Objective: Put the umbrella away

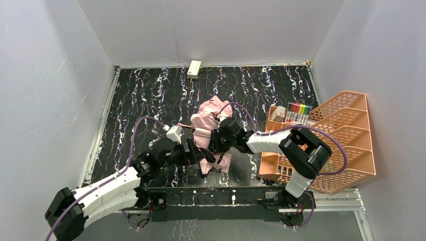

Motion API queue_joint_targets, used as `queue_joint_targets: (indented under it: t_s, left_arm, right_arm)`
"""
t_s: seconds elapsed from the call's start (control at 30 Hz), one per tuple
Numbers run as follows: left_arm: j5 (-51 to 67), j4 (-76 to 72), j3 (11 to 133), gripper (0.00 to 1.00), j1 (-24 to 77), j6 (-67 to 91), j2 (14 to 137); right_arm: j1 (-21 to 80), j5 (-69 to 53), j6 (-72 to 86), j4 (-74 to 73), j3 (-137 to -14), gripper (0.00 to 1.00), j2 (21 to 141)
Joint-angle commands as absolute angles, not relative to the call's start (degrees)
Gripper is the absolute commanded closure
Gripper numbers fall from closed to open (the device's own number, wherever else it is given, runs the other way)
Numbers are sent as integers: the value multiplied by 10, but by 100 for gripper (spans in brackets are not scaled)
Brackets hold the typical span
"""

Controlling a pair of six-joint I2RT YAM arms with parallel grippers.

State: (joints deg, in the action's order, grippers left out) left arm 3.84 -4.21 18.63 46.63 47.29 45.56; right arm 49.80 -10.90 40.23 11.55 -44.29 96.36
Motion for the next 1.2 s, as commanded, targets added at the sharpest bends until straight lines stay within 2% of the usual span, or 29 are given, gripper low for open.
queue_joint_targets:
  t_s: [0.0,0.1,0.2,0.27,0.43,0.7,0.77,1.0,1.17]
  left_arm:
    - [-44,-59,231,22,467,509,500]
    - [-35,-88,265,36,466,486,551]
    - [-23,-112,301,58,460,446,597]
    - [-14,-122,322,69,455,422,619]
    - [28,-153,338,85,413,397,665]
    - [155,-259,336,99,366,378,771]
    - [175,-268,338,100,366,373,789]
    - [134,-231,351,100,364,352,840]
    - [106,-210,347,100,363,346,865]
  right_arm:
    - [501,-133,373,149,-414,63,933]
    - [501,-153,360,171,-399,62,913]
    - [501,-170,356,186,-385,62,906]
    - [501,-174,356,193,-378,64,904]
    - [501,-166,363,197,-369,72,899]
    - [501,-171,368,199,-365,73,891]
    - [501,-172,368,196,-366,73,890]
    - [504,-170,371,176,-366,73,878]
    - [511,-90,370,48,-378,68,828]
